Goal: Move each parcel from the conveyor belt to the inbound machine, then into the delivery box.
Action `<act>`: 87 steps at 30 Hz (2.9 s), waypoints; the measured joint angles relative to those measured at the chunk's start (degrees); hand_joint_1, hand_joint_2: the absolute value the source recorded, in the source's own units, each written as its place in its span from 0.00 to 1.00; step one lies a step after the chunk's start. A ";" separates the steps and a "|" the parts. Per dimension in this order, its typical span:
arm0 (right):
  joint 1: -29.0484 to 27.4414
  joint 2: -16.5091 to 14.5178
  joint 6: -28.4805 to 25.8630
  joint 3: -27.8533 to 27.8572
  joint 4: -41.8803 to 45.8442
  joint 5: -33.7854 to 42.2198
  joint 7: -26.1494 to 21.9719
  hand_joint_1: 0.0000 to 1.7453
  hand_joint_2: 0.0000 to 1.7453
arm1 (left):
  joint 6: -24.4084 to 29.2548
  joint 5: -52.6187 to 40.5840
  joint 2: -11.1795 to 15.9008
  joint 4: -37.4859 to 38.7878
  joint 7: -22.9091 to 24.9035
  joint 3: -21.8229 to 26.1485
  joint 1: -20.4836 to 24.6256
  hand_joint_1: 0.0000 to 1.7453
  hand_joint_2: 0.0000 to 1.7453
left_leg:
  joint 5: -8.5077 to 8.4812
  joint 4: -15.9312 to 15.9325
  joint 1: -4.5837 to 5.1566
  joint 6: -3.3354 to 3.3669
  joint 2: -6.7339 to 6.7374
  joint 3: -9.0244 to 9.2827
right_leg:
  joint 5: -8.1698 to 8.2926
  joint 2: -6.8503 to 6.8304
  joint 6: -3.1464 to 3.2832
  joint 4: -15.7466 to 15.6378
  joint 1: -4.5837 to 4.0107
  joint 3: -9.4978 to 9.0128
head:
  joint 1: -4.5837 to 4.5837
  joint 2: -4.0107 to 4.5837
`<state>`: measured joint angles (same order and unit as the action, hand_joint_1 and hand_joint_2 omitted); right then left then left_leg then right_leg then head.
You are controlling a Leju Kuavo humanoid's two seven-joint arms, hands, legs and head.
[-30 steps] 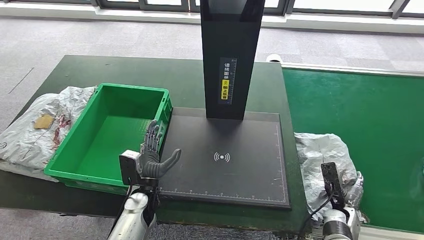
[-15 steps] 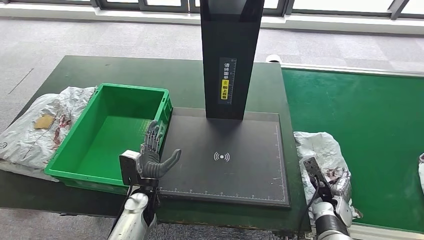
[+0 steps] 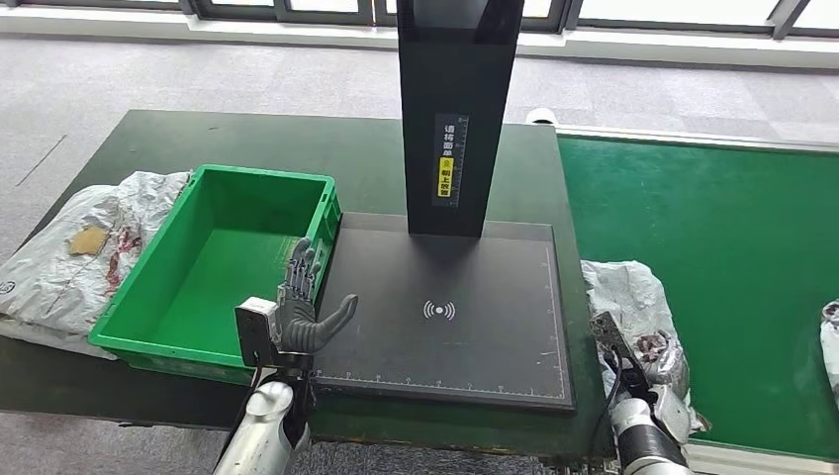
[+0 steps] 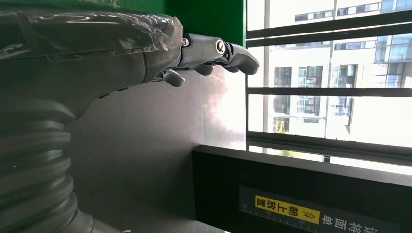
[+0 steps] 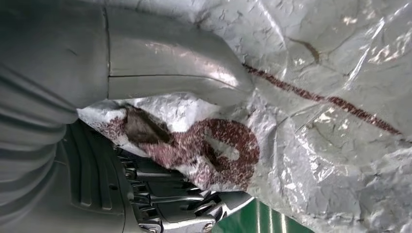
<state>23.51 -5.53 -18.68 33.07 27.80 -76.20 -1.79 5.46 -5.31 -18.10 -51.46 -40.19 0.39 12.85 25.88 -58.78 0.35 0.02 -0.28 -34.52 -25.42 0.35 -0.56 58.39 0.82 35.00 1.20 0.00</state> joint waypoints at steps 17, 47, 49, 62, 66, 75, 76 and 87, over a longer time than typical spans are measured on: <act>-0.73 0.41 0.85 -2.26 0.91 8.50 -10.99 1.00 1.00 | 0.66 0.18 0.07 -1.22 0.00 0.00 -0.59 0.00 1.00 | -0.05 0.00 -0.03 -0.07 0.16 0.08 | 0.20 0.21 0.06 -0.01 -0.04 0.00 | 0.00 0.00; -13.62 -8.59 4.73 -15.12 34.09 38.92 -38.34 1.00 1.00 | -0.33 -0.04 0.07 -1.25 0.00 0.00 -0.60 0.00 1.00 | -0.11 0.09 -0.02 -0.17 0.00 -0.23 | 0.15 0.05 0.13 0.03 -0.02 0.31 | 0.01 0.00; -15.41 -8.97 0.13 -18.41 38.69 40.40 -38.40 1.00 1.00 | -0.52 -0.14 0.07 -1.17 0.00 -0.02 -0.59 0.00 1.00 | -0.11 0.09 -0.03 -0.17 0.00 -0.22 | 0.13 0.05 0.15 0.03 -0.03 0.32 | 0.02 0.00; -19.64 -5.65 -7.41 -43.81 59.14 58.34 -38.47 1.00 1.00 | -1.22 -0.03 0.07 0.21 0.00 -0.76 -0.28 0.00 1.00 | -0.13 0.11 -0.03 -0.17 0.03 -0.22 | 0.11 0.06 0.19 0.03 -0.02 0.32 | 0.00 0.00; -19.00 -4.73 -5.15 -48.41 60.94 62.01 -38.46 1.00 1.00 | -1.22 0.26 0.08 0.38 0.00 -1.35 -0.13 0.00 1.00 | -0.14 0.10 -0.03 -0.17 0.03 -0.22 | 0.11 0.07 0.19 0.03 -0.02 0.32 | 0.01 0.00; -17.90 -4.05 -3.55 -51.34 61.37 63.20 -38.42 1.00 1.00 | -1.20 0.73 0.09 0.55 0.00 -1.97 0.02 0.00 1.00 | -0.14 0.11 -0.03 -0.18 -0.01 -0.23 | 0.10 0.04 0.19 0.03 -0.02 0.32 | 0.00 0.00; -17.76 -4.05 -3.43 -51.38 61.30 63.18 -38.40 1.00 1.00 | -1.19 0.75 0.09 0.57 0.00 -2.03 0.04 0.00 1.00 | -0.13 0.11 -0.03 -0.18 -0.01 -0.23 | 0.10 0.04 0.18 0.03 -0.02 0.32 | 0.00 0.00; -10.74 -4.72 -0.44 -49.53 46.44 63.23 -38.08 1.00 1.00 | -1.16 0.85 0.07 0.64 0.00 -2.40 0.17 0.00 1.00 | -0.18 0.11 -0.03 -0.17 0.19 -0.16 | 0.19 0.20 0.22 0.03 -0.03 0.33 | 0.01 0.00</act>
<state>12.76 -10.25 -19.11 -16.47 74.25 -12.97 -39.87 4.31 -4.46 -18.03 -50.82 -40.19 -2.01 13.02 25.70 -58.66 0.32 -0.15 -0.08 -34.68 -25.23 0.55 -0.34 58.41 0.79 35.33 1.21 0.00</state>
